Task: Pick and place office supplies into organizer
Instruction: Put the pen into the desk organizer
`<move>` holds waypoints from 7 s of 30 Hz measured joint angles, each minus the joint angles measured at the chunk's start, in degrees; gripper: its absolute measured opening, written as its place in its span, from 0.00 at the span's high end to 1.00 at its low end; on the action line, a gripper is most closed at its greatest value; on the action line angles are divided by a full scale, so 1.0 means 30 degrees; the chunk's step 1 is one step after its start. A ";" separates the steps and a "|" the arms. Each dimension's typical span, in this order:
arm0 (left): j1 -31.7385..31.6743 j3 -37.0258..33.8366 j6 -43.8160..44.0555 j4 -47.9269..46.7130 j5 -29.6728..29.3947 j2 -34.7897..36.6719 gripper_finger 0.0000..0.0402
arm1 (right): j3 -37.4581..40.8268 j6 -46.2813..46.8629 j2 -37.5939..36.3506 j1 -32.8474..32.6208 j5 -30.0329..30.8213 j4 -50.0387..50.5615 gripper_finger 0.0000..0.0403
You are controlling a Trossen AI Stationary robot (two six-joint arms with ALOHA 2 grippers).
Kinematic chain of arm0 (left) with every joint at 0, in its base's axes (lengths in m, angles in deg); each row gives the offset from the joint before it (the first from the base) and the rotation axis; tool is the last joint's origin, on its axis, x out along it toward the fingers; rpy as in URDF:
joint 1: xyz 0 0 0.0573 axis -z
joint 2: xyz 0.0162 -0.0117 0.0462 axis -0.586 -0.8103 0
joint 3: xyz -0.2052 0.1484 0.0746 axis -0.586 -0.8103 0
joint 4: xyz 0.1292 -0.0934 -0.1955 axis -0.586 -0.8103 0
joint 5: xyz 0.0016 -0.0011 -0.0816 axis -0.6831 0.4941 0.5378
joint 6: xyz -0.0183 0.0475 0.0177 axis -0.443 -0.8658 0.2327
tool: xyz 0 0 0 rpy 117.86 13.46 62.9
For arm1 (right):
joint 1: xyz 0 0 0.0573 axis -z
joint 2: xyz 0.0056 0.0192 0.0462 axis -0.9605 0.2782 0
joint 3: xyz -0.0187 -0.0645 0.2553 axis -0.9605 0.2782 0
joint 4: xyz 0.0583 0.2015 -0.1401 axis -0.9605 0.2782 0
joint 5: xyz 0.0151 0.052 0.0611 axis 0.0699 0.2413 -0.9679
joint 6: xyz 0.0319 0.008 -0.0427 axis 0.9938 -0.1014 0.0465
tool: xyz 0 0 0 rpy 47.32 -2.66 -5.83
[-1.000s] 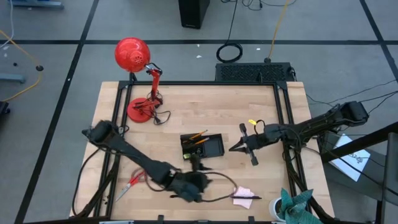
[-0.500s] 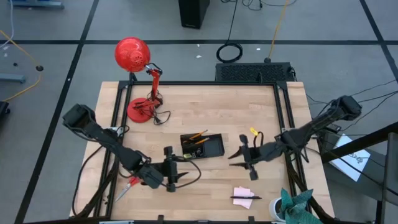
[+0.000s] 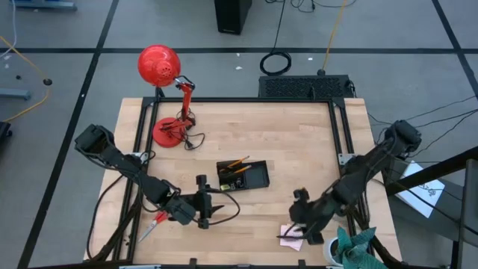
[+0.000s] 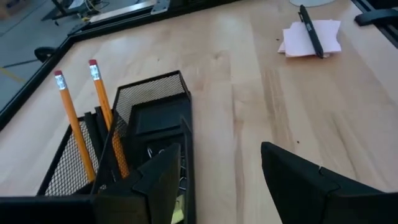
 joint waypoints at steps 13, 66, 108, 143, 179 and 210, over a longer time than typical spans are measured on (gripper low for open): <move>-0.0107 0.0000 0.0402 0.0207 0.0020 0.0000 0.43 | -0.2145 0.5022 0.4467 -0.2012 -0.2343 0.3137 0.46; -0.0129 0.0000 0.3016 0.0402 0.0034 -0.0011 0.43 | -0.2385 0.4262 0.3827 -0.1751 0.0080 0.7681 0.95; -0.5966 0.0007 0.2043 0.9946 1.1841 -0.0015 0.43 | -0.5866 -3.1238 0.8032 -0.0134 2.5107 0.1218 0.95; -0.8828 0.0015 0.2822 0.6142 1.4052 -0.0015 0.43 | -0.5569 -3.9794 0.8032 0.2520 2.1627 -0.7616 0.95; -0.8233 0.0005 0.3487 0.6382 1.5958 -0.0085 0.43 | -0.2524 -4.4135 0.8032 0.3076 2.0549 -1.3991 0.94; -0.7830 0.0015 -0.0872 0.5883 1.4361 -0.0270 0.95 | -0.2524 -4.2790 0.8032 0.2615 2.0396 -1.4613 0.95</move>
